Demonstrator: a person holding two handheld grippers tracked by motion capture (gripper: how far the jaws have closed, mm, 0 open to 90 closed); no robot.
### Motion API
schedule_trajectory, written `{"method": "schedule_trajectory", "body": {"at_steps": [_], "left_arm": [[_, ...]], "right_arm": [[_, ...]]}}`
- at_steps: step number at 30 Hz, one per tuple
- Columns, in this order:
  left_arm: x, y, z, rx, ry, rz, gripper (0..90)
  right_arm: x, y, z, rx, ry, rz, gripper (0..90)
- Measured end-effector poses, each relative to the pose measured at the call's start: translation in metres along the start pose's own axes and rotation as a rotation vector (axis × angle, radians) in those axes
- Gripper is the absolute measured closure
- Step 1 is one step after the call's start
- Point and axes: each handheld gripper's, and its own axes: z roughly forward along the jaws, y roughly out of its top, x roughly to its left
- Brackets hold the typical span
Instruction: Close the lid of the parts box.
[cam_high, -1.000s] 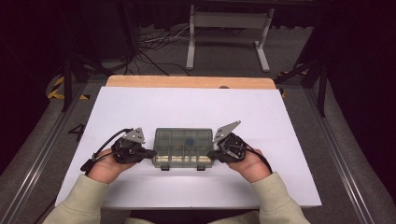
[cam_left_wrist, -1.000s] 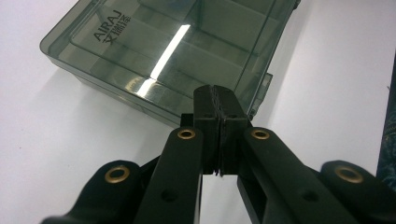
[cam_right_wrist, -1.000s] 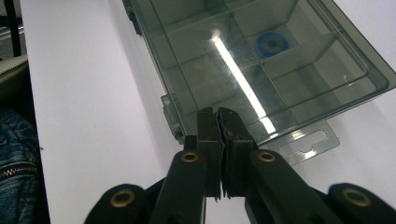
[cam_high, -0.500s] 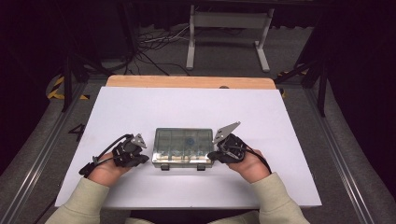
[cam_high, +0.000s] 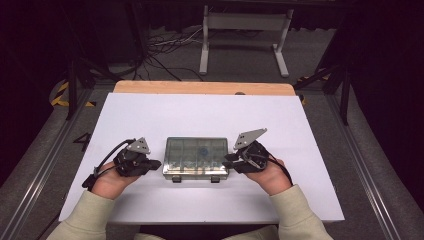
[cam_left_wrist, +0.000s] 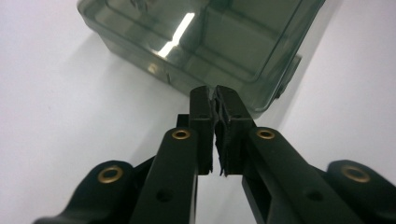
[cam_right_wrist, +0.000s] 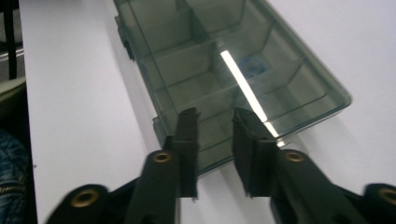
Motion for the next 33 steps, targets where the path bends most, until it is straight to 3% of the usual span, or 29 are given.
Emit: {"method": "schedule_trajectory", "body": {"at_steps": [7, 11, 16, 17, 18, 20, 27, 33], "left_arm": [[-0.003, -0.001, -0.013, -0.141, -0.022, 0.018, 72.9], [-0.004, -0.005, -0.02, -0.241, -0.009, 0.023, 63.7], [-0.007, -0.008, -0.026, -0.334, -0.009, 0.023, 50.4], [-0.007, -0.008, -0.026, -0.334, -0.009, 0.023, 47.6], [-0.007, -0.009, -0.027, -0.353, -0.005, 0.023, 45.4], [-0.007, -0.011, -0.03, -0.403, 0.015, 0.015, 40.5], [-0.006, -0.015, -0.032, -0.45, 0.059, -0.011, 30.7], [-0.008, -0.022, -0.035, -0.546, 0.111, -0.009, 20.9]], "right_arm": [[0.001, 0.001, -0.014, -0.112, -0.056, -0.005, 43.3], [0.004, 0.0, -0.02, -0.173, -0.095, -0.037, 33.8], [0.004, -0.003, -0.026, -0.24, -0.116, -0.036, 22.1], [0.004, -0.003, -0.026, -0.24, -0.116, -0.036, 22.1], [0.004, -0.005, -0.028, -0.276, -0.124, -0.02, 18.6], [0.003, -0.008, -0.029, -0.291, -0.132, -0.02, 16.0], [0.0, -0.017, -0.036, -0.349, -0.175, -0.017, 6.9], [-0.002, -0.027, -0.045, -0.397, -0.224, -0.007, 0.6]]}}
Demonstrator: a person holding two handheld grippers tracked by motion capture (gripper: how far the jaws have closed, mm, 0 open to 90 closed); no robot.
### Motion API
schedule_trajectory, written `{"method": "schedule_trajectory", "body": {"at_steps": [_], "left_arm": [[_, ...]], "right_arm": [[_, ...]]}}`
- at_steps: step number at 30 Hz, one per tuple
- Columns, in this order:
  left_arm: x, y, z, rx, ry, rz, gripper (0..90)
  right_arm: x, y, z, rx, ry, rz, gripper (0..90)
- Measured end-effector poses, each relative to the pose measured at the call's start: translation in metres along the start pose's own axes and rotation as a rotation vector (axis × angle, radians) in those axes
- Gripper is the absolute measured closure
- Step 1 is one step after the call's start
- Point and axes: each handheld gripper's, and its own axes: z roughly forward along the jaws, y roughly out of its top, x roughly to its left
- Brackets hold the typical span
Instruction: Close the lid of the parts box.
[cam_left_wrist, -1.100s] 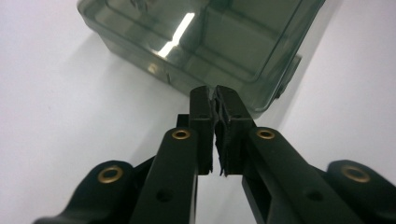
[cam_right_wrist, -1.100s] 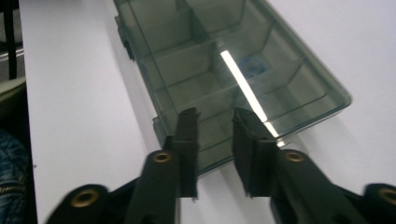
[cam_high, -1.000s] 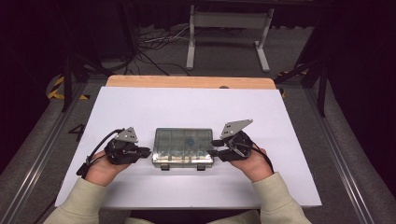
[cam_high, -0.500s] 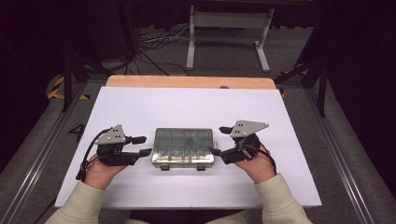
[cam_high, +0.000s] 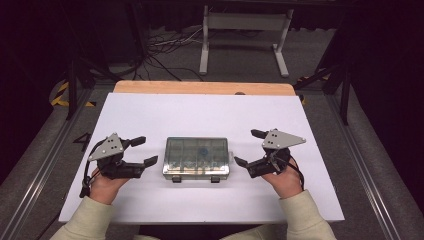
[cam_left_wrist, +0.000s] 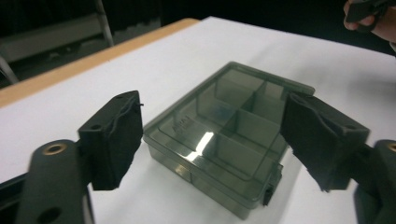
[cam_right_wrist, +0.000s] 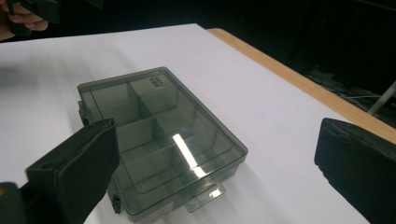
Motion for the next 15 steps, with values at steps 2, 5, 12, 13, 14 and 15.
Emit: {"method": "schedule_trajectory", "body": {"at_steps": [2, 5, 12, 13, 14, 15], "left_arm": [[0.001, -0.002, -0.002, -0.013, 0.009, -0.005, 19.0], [0.003, -0.004, -0.005, -0.029, 0.014, -0.019, 16.9], [0.007, -0.013, -0.012, -0.088, 0.02, -0.041, 13.9], [0.008, -0.014, -0.012, -0.088, 0.025, -0.042, 13.2], [0.008, -0.016, -0.012, -0.093, 0.029, -0.045, 12.9], [0.008, -0.016, -0.012, -0.093, 0.029, -0.045, 11.9]], "right_arm": [[-0.002, -0.003, -0.004, -0.021, -0.019, 0.008, 0.2], [-0.007, -0.009, -0.01, -0.03, -0.025, 0.039, 0.1], [-0.013, -0.02, -0.022, -0.08, -0.067, 0.039, 0.1], [-0.014, -0.022, -0.024, -0.087, -0.07, 0.042, 0.0], [-0.015, -0.024, -0.025, -0.09, -0.07, 0.046, 0.1], [-0.015, -0.024, -0.025, -0.09, -0.07, 0.046, 0.1]]}}
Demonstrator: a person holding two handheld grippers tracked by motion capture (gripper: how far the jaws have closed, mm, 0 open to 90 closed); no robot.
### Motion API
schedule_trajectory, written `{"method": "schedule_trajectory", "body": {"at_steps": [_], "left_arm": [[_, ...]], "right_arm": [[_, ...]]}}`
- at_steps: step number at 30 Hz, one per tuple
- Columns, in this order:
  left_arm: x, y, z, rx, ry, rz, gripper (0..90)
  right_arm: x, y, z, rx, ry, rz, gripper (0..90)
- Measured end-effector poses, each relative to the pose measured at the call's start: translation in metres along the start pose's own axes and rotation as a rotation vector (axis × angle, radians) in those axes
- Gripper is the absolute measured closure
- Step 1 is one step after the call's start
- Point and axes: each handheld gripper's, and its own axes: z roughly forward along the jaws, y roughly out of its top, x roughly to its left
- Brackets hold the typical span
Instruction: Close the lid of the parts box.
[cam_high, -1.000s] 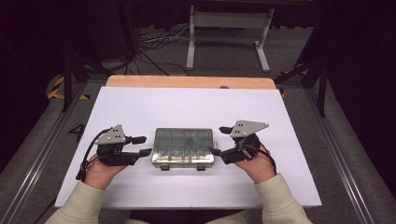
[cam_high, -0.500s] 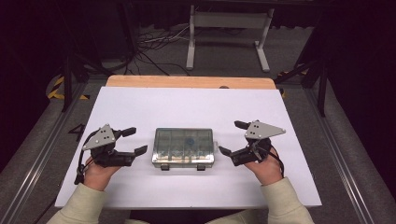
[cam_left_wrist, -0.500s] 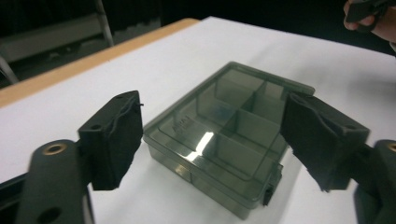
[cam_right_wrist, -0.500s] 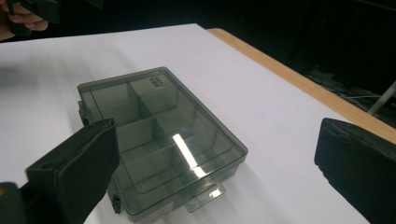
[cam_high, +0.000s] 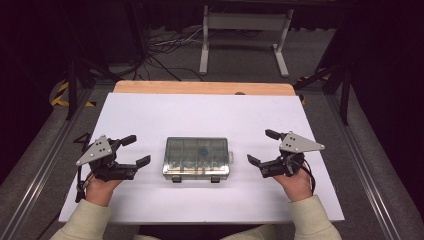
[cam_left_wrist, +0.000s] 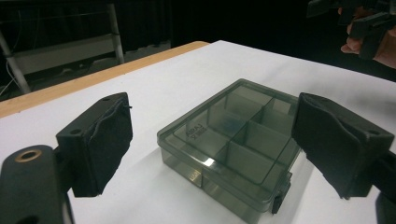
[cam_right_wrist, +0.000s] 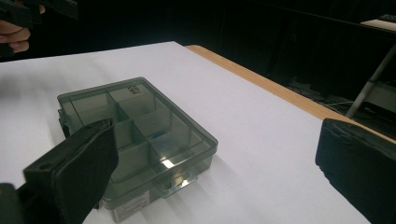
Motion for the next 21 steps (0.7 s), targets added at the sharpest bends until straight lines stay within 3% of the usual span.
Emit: {"method": "schedule_trajectory", "body": {"at_steps": [9, 15, 21], "left_arm": [[0.006, -0.012, -0.008, -0.033, 0.05, -0.012, 8.0], [0.005, -0.022, -0.009, -0.042, 0.11, 0.026, 4.1], [0.006, -0.029, -0.01, -0.04, 0.109, 0.013, 3.7]], "right_arm": [[-0.009, -0.022, -0.015, -0.055, -0.041, 0.015, 0.0], [-0.013, -0.036, -0.02, -0.078, -0.059, 0.028, 0.0], [-0.015, -0.046, -0.022, -0.072, -0.078, 0.034, 0.0]]}}
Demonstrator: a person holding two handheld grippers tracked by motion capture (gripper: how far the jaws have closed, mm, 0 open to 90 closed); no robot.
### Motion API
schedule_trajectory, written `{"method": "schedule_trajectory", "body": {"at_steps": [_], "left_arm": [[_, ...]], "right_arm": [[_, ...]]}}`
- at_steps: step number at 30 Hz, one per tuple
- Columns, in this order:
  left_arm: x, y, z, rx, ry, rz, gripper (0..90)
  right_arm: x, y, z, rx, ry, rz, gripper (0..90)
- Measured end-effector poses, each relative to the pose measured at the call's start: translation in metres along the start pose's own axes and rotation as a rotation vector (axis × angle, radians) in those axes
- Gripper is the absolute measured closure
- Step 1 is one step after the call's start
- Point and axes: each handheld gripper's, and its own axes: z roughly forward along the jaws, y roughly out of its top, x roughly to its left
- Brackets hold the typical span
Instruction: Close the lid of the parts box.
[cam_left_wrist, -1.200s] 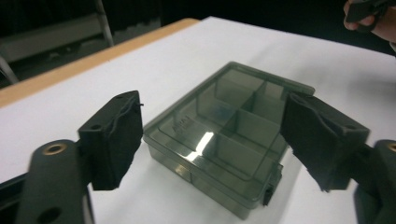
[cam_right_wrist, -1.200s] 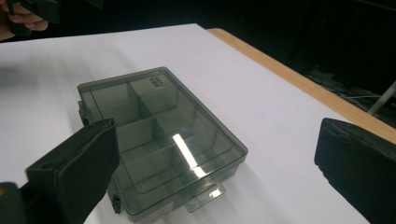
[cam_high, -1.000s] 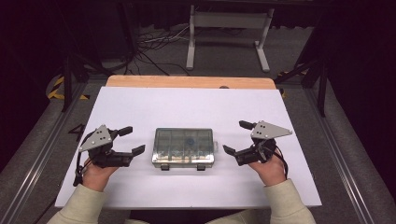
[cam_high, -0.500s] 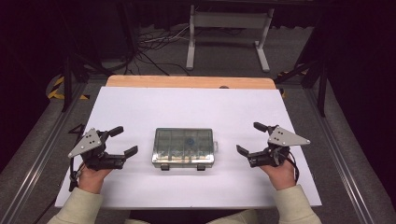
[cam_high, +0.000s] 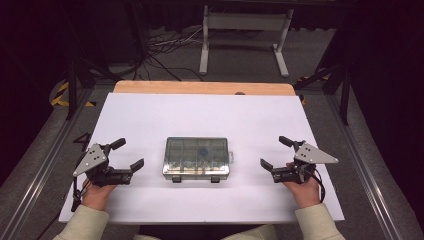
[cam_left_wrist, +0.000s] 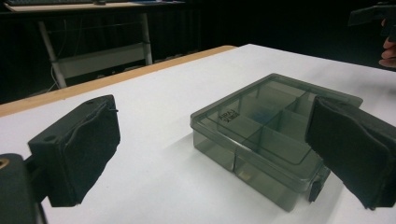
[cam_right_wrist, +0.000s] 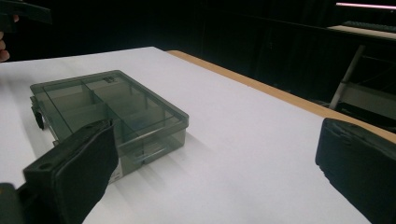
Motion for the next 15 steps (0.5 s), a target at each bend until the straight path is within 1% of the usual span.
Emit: {"method": "schedule_trajectory", "body": {"at_steps": [1, 2, 3, 4, 5, 6, 7, 10, 11, 12, 13, 15], "left_arm": [[0.001, -0.004, 0.001, 0.0, -0.002, -0.004, 3.5], [0.001, -0.004, 0.001, 0.0, -0.002, -0.004, 3.3], [0.002, -0.005, 0.001, 0.004, -0.003, -0.001, 3.3], [0.002, -0.007, 0.001, 0.009, -0.011, -0.01, 3.2], [0.004, -0.01, 0.001, 0.008, -0.009, -0.008, 3.2], [0.005, -0.012, 0.002, 0.008, -0.011, -0.014, 3.2], [0.006, -0.013, 0.002, 0.01, -0.012, -0.011, 3.2], [0.009, -0.018, 0.005, 0.008, -0.021, -0.025, 3.0], [0.009, -0.02, 0.006, 0.015, -0.025, -0.03, 3.0], [0.01, -0.02, 0.006, 0.018, -0.026, -0.02, 2.8], [0.009, -0.021, 0.007, 0.016, -0.032, -0.032, 2.7], [0.009, -0.022, 0.007, 0.025, -0.034, -0.028, 2.6]], "right_arm": [[0.0, -0.002, 0.0, -0.006, -0.004, 0.003, 0.0], [0.0, -0.002, 0.0, -0.006, -0.004, 0.003, 0.0], [-0.001, -0.005, 0.0, -0.002, -0.011, 0.007, 0.0], [0.0, -0.008, 0.001, 0.005, -0.018, 0.007, 0.0], [0.0, -0.011, 0.001, 0.011, -0.027, 0.0, 0.0], [0.0, -0.014, 0.002, 0.018, -0.032, 0.005, 0.0], [-0.001, -0.017, 0.003, 0.018, -0.034, 0.007, 0.0], [-0.002, -0.022, 0.003, 0.017, -0.034, 0.015, 0.0], [-0.002, -0.024, 0.004, 0.012, -0.031, 0.016, 0.0], [-0.002, -0.026, 0.004, 0.017, -0.029, 0.011, 0.0], [-0.002, -0.028, 0.005, 0.02, -0.03, 0.008, 0.0], [-0.002, -0.03, 0.006, 0.021, -0.027, 0.009, 0.0]]}}
